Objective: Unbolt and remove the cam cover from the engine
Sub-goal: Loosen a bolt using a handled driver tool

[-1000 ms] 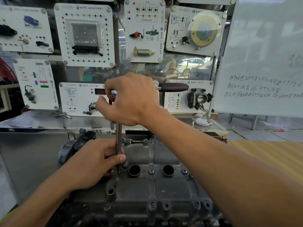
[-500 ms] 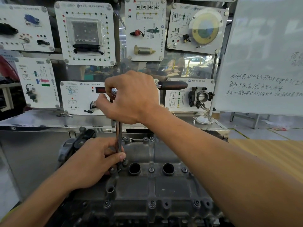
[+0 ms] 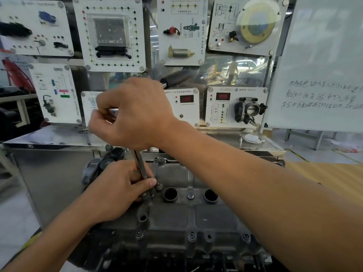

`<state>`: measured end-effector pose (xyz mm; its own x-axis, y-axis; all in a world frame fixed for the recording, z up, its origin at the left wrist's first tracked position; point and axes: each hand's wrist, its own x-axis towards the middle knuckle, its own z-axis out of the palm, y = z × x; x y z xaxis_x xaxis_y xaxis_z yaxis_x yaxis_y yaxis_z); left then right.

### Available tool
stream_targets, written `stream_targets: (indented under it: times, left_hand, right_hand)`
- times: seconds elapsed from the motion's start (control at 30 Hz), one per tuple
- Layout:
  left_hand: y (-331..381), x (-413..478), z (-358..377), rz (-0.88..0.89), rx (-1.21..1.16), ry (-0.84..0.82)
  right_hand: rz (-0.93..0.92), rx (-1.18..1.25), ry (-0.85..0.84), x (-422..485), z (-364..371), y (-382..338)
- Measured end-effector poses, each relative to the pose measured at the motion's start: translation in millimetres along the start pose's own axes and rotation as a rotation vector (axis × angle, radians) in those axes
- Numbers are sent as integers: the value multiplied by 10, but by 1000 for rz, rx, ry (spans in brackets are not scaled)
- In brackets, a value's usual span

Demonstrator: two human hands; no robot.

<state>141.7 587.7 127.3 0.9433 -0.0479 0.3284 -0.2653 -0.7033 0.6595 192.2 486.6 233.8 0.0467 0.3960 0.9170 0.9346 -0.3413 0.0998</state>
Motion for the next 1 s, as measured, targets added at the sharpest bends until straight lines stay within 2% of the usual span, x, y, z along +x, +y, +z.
stream_targets:
  times: [0.1,0.17,0.27,0.43,0.57,0.63,0.8,1.0]
  left_hand:
    - [13,-33,-2,-10,-2,18]
    - [17,-44,20,-18,7,33]
    - [4,-22,33,-20,-9,38]
    - [19,18,81,-7,83,109]
    - [11,22,109,2,107,167]
    - [-9,27,108,-12,102,176]
    - [-29,58,128,4,97,193]
    - [-17,95,144,13,78,137]
  right_hand:
    - [-96,-5,-95,77,9,-132]
    - [-85,10,-132,45,-60,-54]
    - [0,-74,-189,7,-228,16]
    - [225,-487,-382,33,-365,-119]
    - [321,-519,-504,94,-355,-222]
    - [309,-514,-500,122,-314,-259]
    - [268,-559,-327,60,-278,-148]
    - [269,-430,-258,-87,-395,92]
